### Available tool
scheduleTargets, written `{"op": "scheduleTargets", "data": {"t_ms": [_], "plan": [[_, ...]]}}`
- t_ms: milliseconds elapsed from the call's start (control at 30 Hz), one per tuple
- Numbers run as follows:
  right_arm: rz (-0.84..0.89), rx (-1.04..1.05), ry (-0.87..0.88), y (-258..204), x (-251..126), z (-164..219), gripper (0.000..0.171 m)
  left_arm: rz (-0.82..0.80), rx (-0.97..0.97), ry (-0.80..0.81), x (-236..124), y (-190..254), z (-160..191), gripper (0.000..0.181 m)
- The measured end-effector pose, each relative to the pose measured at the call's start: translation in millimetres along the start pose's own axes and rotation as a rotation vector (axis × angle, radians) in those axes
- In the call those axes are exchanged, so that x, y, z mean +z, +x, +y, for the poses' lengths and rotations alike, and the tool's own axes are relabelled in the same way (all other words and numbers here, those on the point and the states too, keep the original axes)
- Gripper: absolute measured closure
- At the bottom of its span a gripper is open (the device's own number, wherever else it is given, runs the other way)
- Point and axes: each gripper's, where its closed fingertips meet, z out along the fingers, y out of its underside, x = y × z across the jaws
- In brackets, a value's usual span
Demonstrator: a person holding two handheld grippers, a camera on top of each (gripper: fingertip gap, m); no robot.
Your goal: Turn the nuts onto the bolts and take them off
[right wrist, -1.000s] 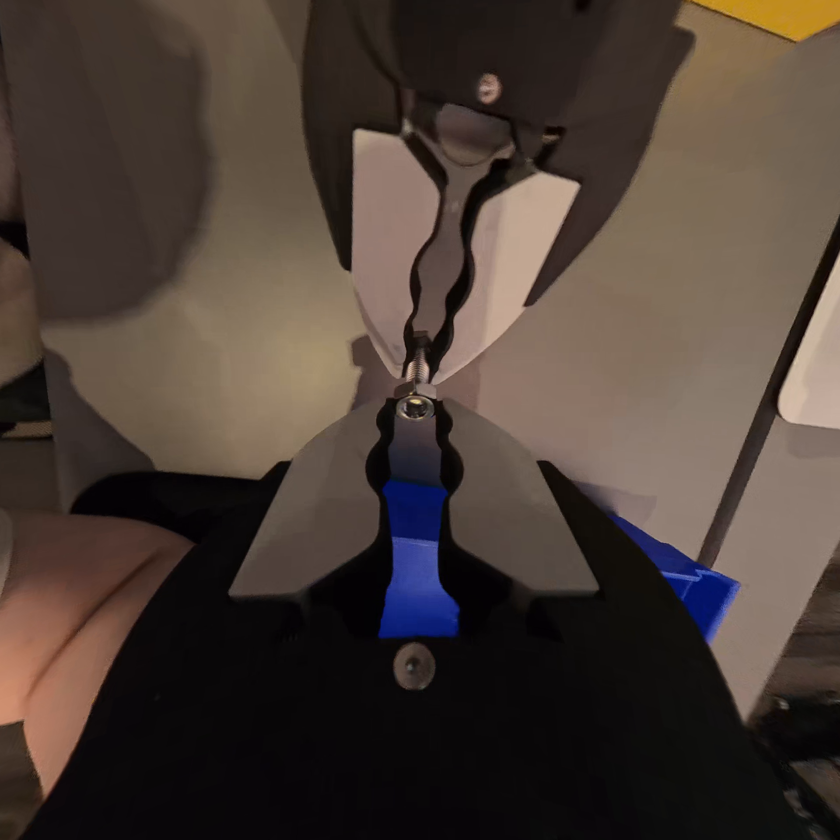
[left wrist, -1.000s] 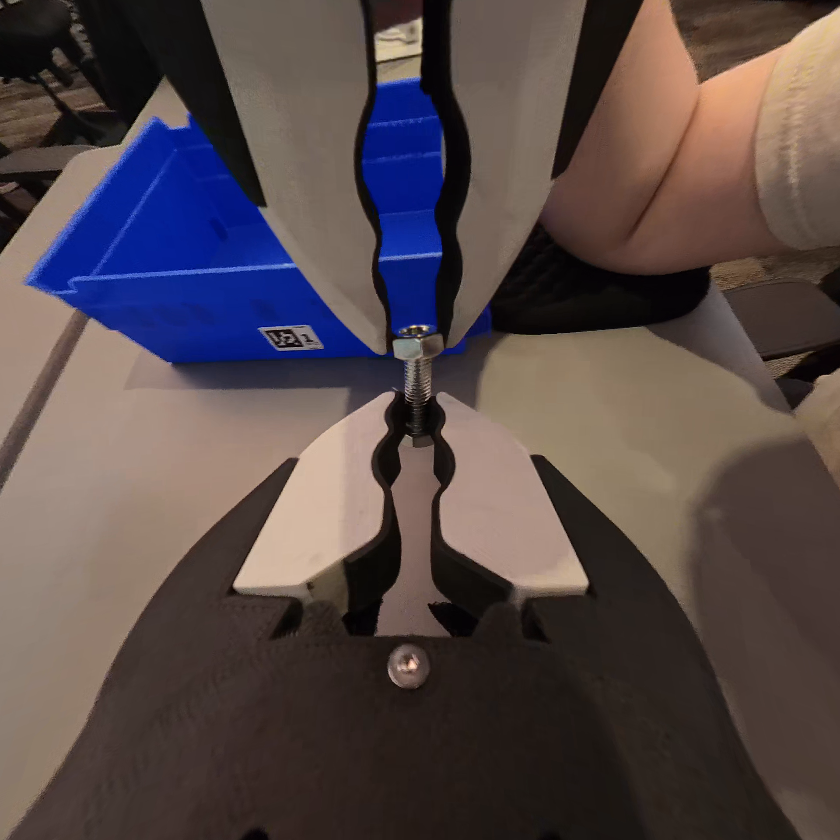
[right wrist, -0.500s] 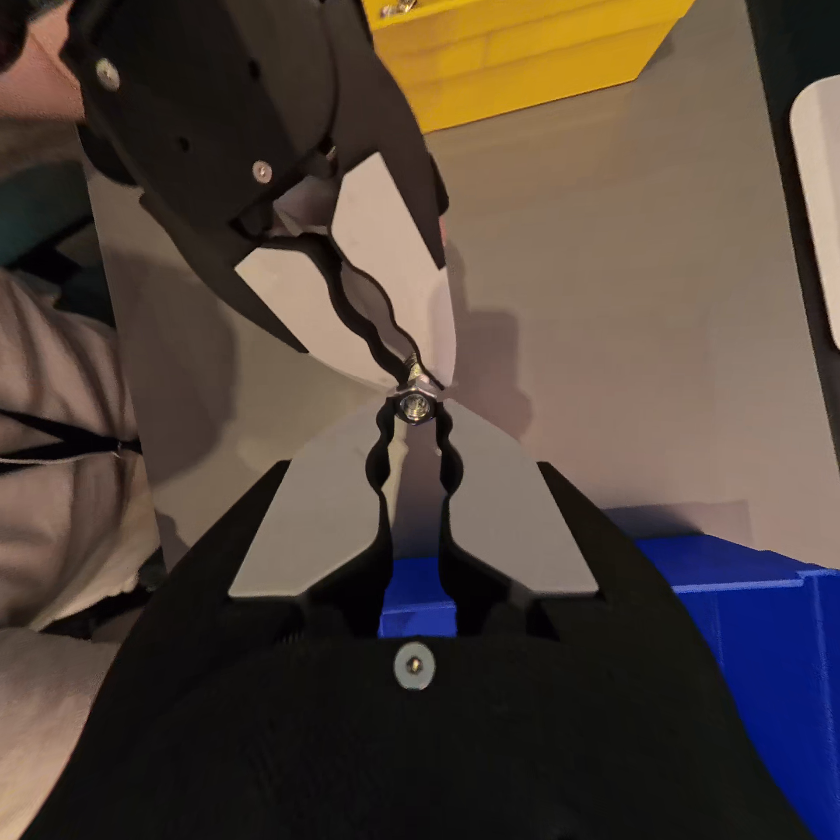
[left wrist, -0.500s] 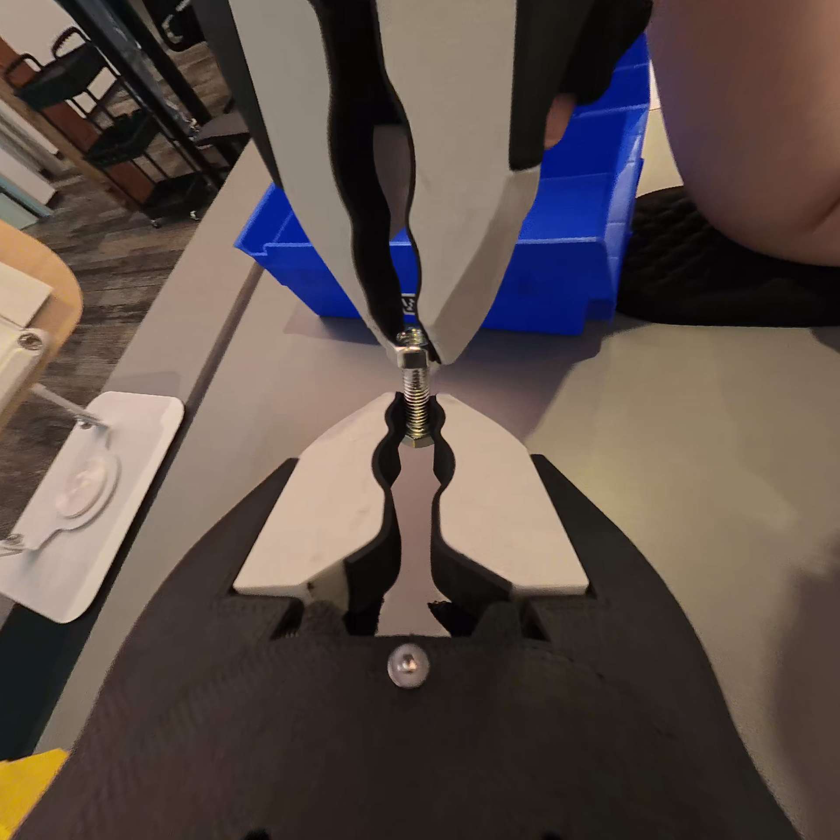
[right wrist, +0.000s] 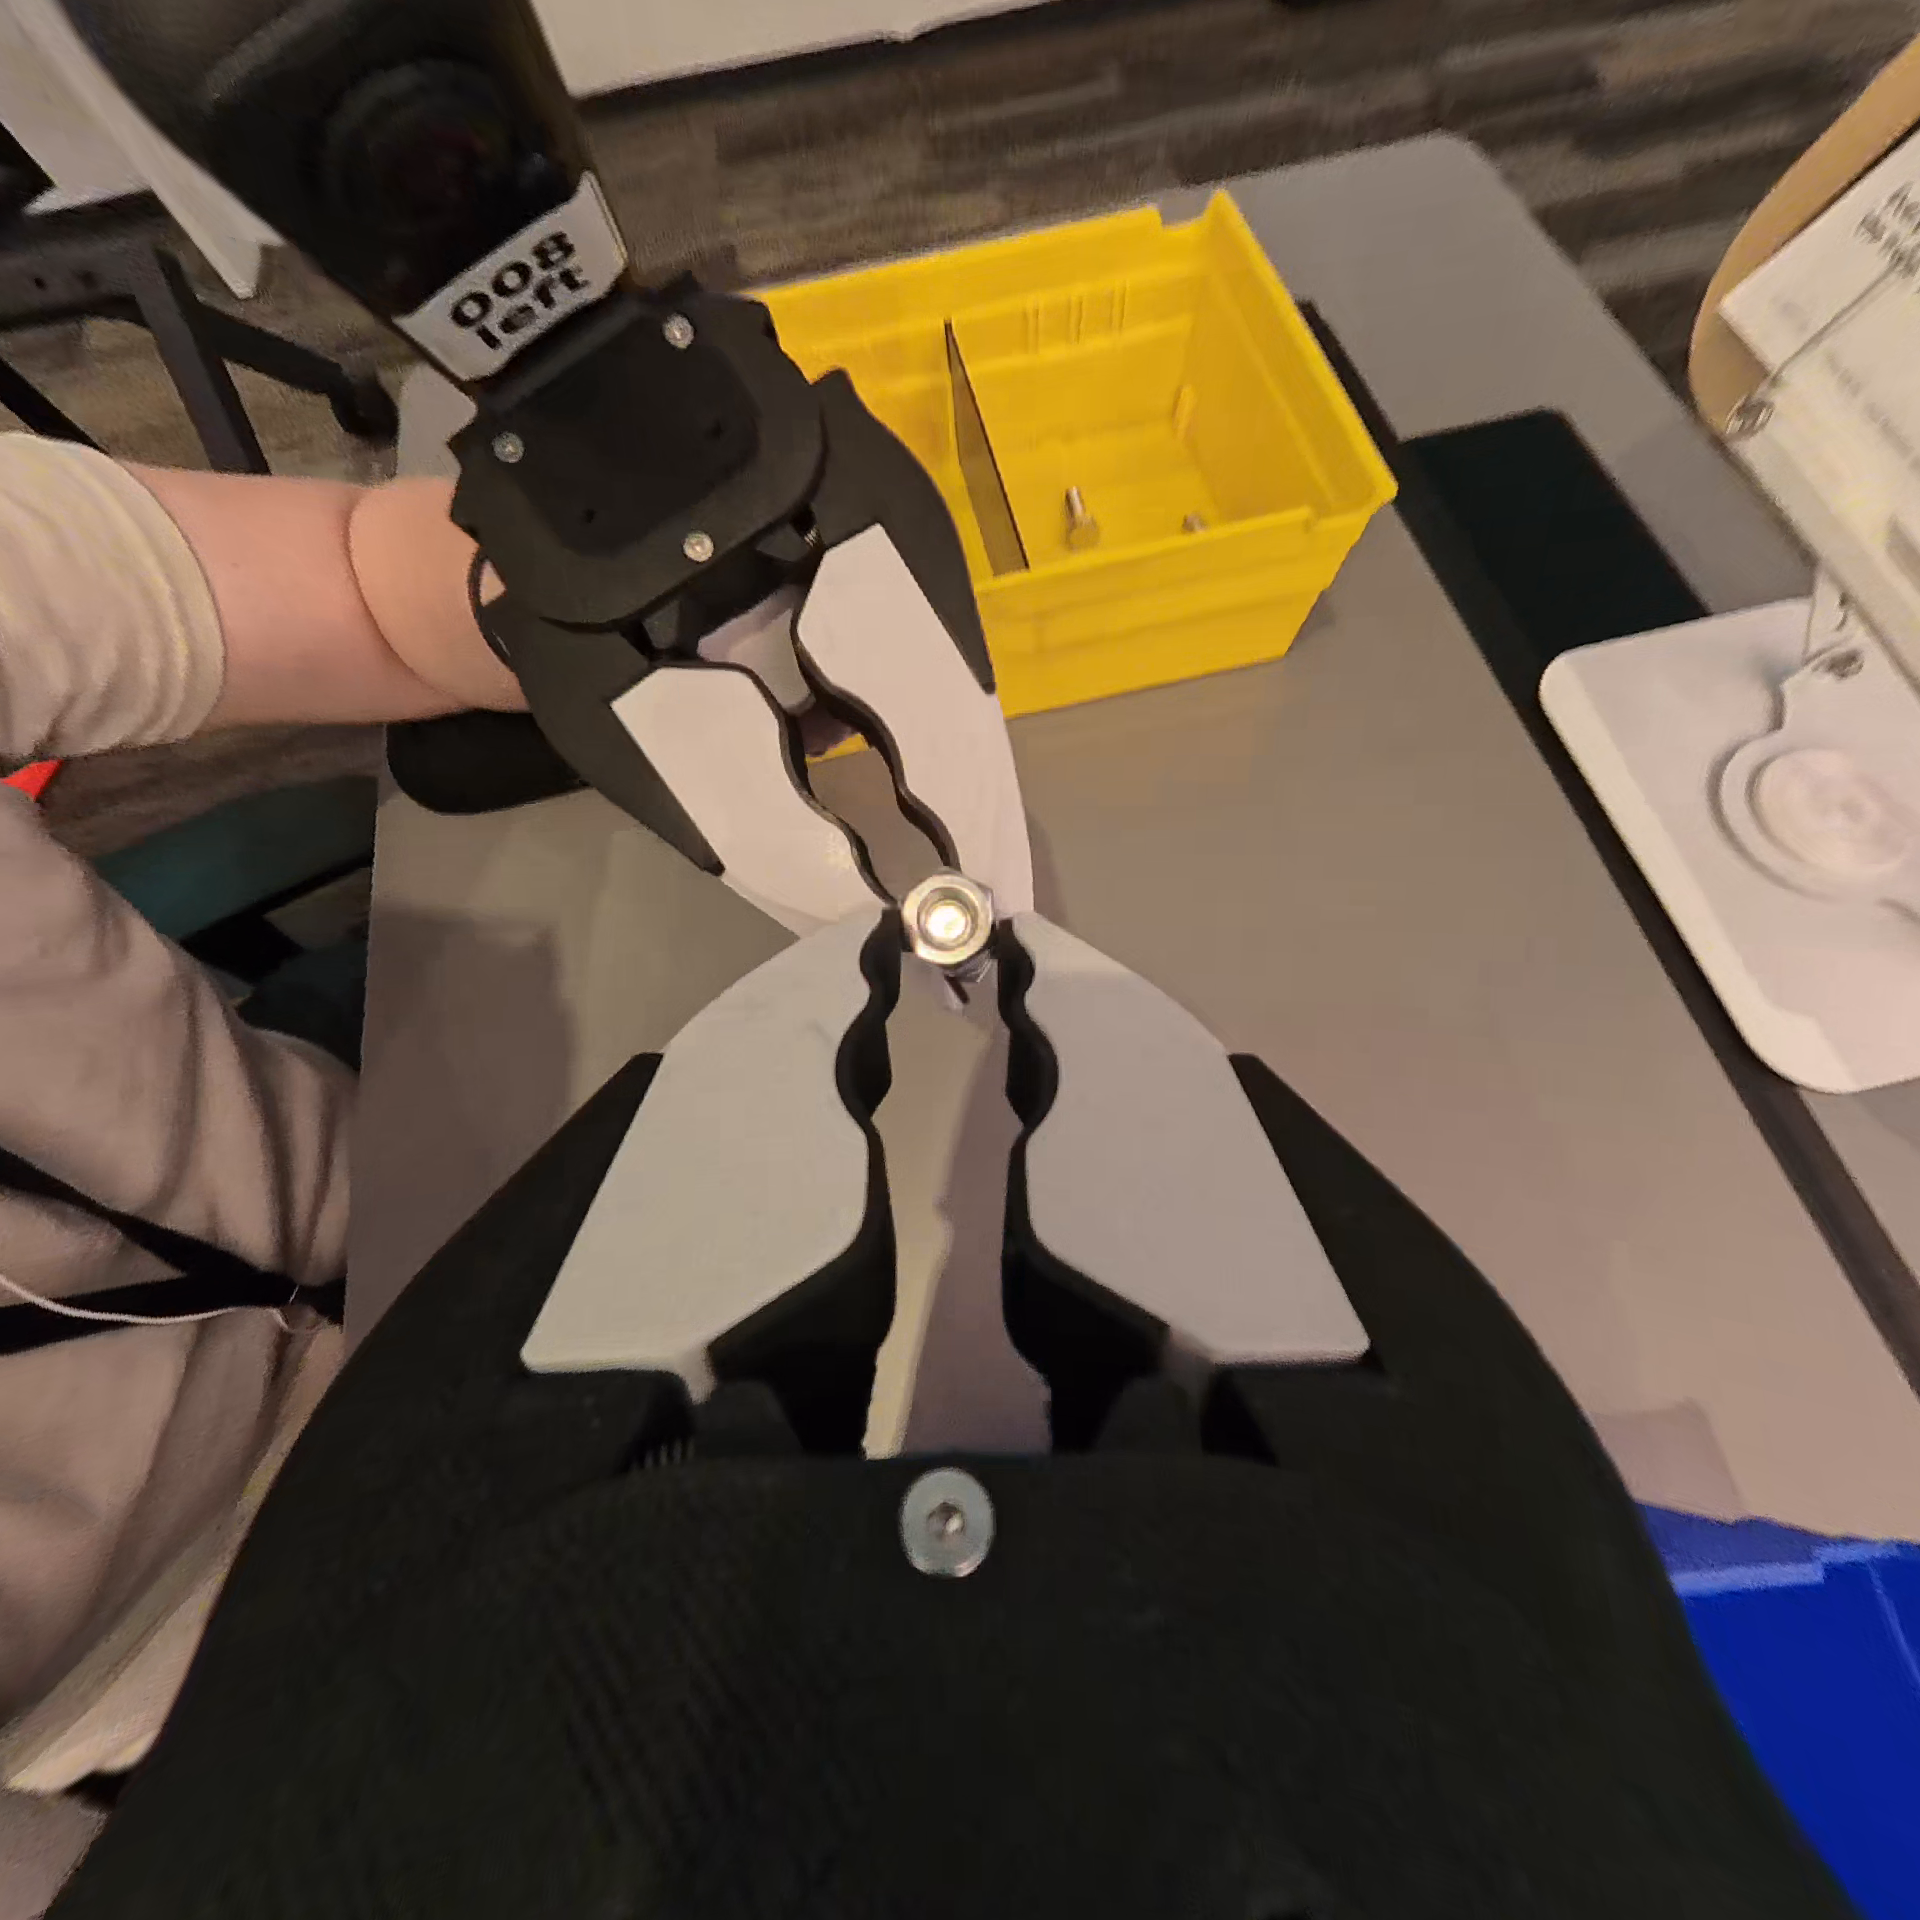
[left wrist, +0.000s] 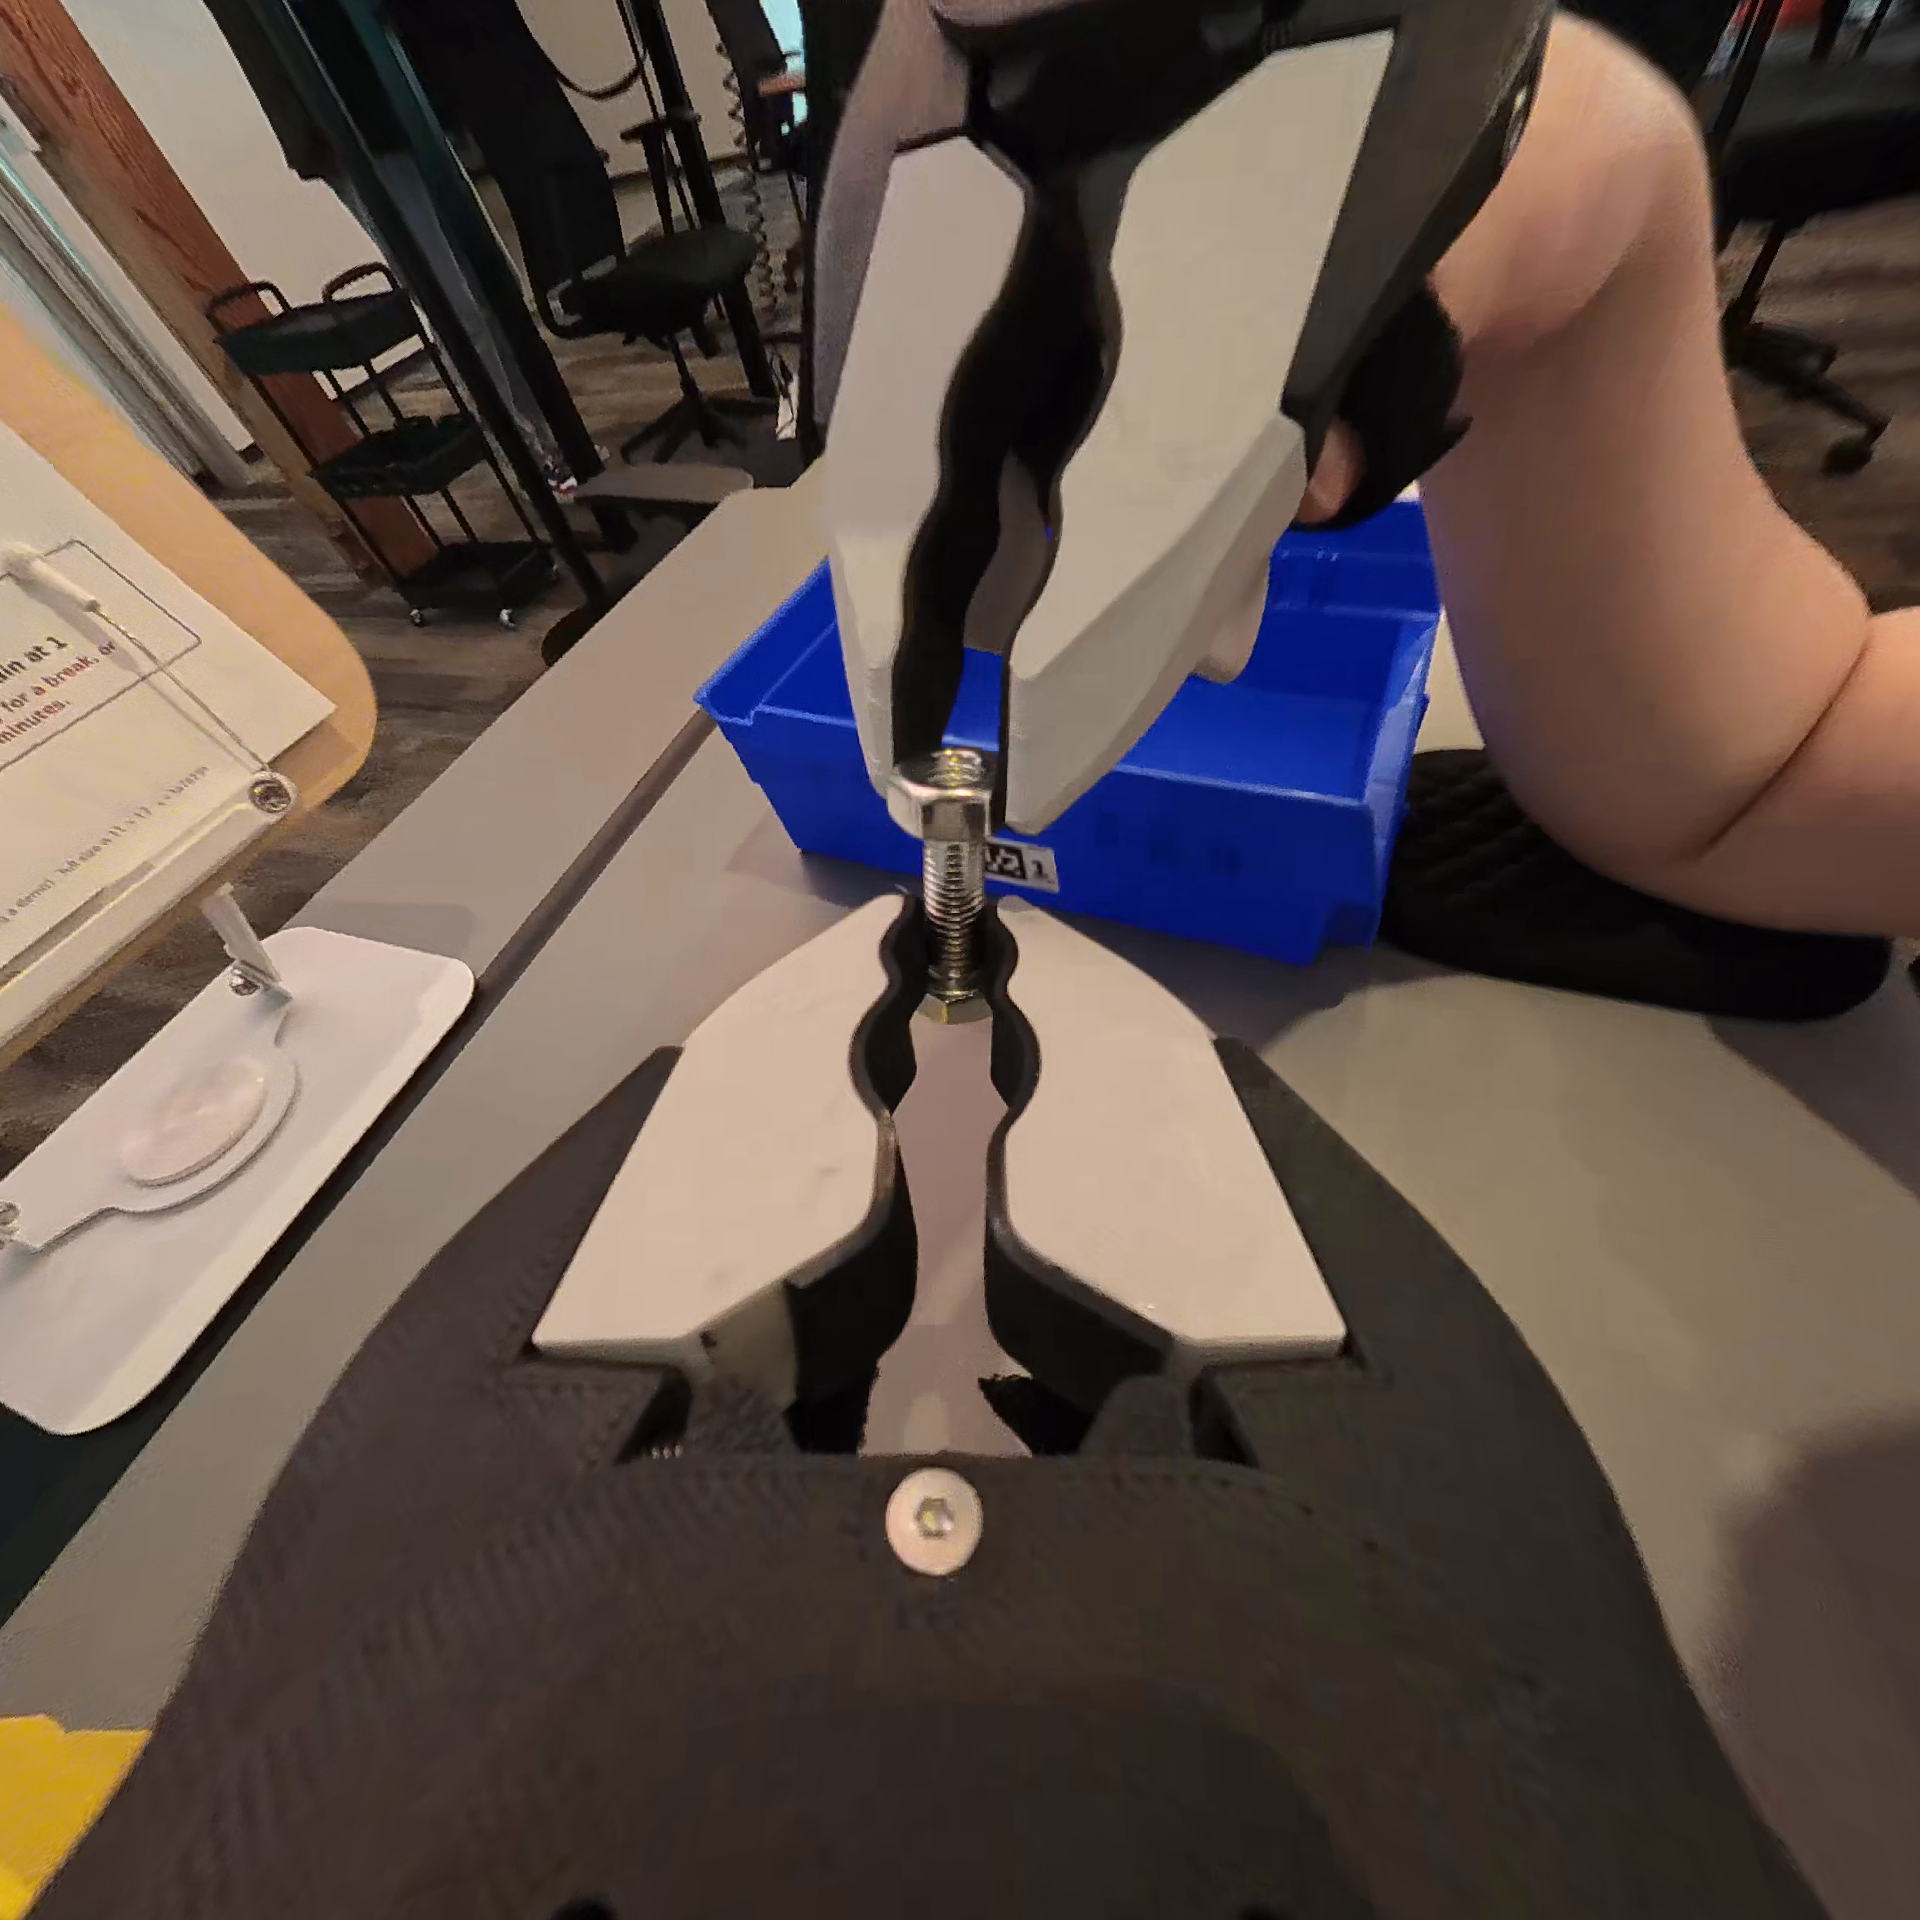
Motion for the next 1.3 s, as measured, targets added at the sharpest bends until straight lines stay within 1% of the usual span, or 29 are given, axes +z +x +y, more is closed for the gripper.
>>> {"op": "scheduleTargets", "data": {"t_ms": [333,467,633,767,833,900,1100,1300], "plan": [[-0.014,-0.114,0.267,-6,-4,-39,0.153,-0.016,-0.055,0.146,-23,-10,-27,0.172],[-0.021,-0.134,0.351,-11,-6,-50,0.153,-0.036,-0.045,0.181,-31,-12,-36,0.172],[-0.004,-0.115,0.431,-11,-4,-61,0.153,-0.081,-0.034,0.187,-38,-19,-40,0.172],[0.067,-0.110,0.436,-5,4,-63,0.150,-0.126,-0.039,0.173,-41,-28,-38,0.172],[0.097,-0.116,0.433,-4,9,-63,0.144,-0.130,-0.049,0.167,-40,-31,-35,0.172],[0.124,-0.127,0.427,-3,11,-63,0.143,-0.126,-0.060,0.161,-39,-32,-34,0.171],[0.187,-0.159,0.438,0,4,-66,0.138,-0.141,-0.061,0.163,-43,-37,-34,0.171],[0.177,-0.189,0.427,-6,2,-67,0.139,-0.150,-0.066,0.158,-43,-40,-33,0.171]]}}
